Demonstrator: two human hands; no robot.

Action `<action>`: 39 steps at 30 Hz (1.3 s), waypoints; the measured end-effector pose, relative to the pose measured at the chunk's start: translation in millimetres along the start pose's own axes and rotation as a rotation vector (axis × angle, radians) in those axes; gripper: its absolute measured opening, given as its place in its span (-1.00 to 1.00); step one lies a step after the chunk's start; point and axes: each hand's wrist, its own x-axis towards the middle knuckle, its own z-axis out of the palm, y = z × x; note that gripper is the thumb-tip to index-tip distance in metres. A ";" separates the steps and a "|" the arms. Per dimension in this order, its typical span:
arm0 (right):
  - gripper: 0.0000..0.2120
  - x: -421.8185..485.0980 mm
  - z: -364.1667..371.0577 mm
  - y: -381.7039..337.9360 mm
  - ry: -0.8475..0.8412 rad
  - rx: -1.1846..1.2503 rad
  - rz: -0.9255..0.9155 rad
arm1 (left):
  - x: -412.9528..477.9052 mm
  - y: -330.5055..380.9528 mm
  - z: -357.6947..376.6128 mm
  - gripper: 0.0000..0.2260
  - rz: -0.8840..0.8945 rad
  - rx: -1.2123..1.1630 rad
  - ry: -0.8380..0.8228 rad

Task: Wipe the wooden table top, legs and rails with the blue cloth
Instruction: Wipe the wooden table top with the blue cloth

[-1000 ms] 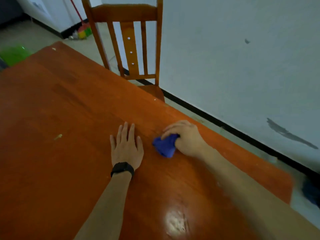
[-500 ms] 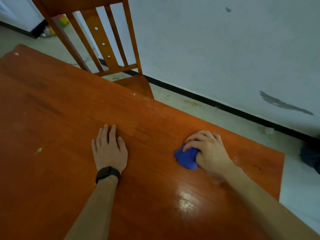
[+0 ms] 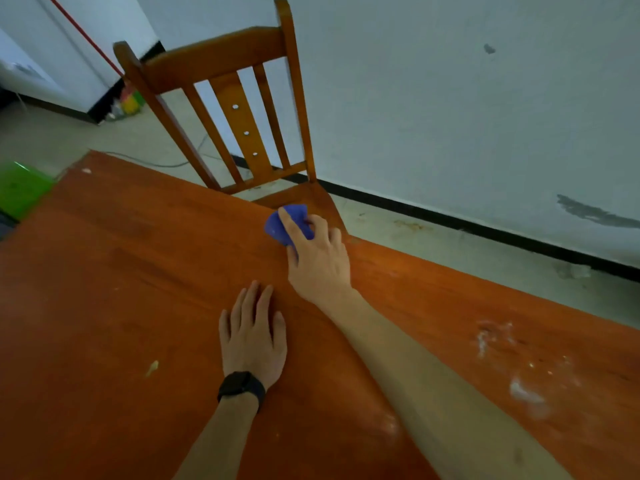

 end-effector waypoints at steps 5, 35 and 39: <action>-0.32 2.7 34.2 -7.5 -0.038 -0.208 0.068 | 6.9 -6.4 7.5 -0.48 -0.020 -0.010 -0.014; -0.42 -180.3 -100.4 223.0 0.487 -0.166 0.614 | -34.0 189.1 51.3 -0.46 0.322 -0.008 -0.129; -0.35 -147.5 -70.4 178.4 0.254 -0.181 0.393 | -34.0 188.1 54.9 -0.45 0.331 0.025 -0.107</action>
